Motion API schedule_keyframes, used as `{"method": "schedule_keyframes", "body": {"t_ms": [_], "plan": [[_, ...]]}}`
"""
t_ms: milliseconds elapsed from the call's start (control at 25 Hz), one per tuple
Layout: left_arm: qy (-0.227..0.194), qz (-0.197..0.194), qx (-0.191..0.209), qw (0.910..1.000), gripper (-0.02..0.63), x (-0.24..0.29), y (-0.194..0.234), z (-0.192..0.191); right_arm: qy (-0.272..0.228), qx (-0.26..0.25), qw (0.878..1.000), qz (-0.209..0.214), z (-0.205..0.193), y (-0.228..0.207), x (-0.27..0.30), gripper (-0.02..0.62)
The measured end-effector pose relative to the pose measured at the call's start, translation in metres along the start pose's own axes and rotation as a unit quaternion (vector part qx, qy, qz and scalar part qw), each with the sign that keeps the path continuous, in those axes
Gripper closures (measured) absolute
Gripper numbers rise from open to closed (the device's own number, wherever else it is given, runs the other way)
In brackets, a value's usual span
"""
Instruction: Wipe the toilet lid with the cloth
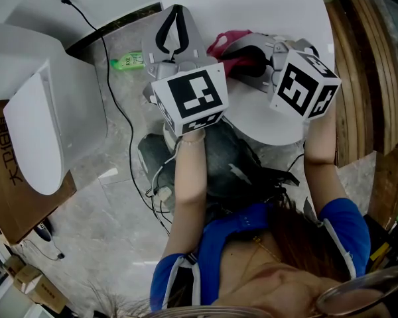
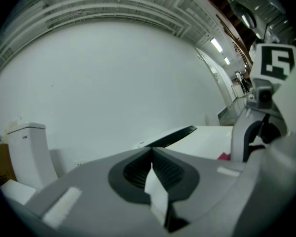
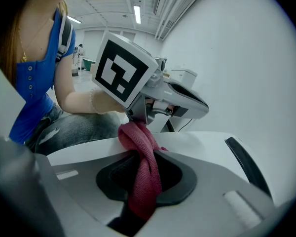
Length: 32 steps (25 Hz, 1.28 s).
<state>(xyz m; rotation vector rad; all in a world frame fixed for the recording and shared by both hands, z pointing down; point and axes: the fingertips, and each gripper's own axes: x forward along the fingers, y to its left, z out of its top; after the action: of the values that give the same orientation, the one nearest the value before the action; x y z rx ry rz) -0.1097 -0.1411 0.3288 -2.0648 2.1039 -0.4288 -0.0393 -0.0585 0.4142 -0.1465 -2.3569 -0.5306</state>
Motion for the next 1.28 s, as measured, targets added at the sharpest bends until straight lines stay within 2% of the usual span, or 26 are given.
{"method": "schedule_keyframes", "body": {"t_ms": [1280], "plan": [[0.004,-0.006,0.007,1.0000,0.603,-0.005,0.000,-0.003,-0.007,-0.011,1.000,0.006,0.005,0.042,-0.008,0.520]]}}
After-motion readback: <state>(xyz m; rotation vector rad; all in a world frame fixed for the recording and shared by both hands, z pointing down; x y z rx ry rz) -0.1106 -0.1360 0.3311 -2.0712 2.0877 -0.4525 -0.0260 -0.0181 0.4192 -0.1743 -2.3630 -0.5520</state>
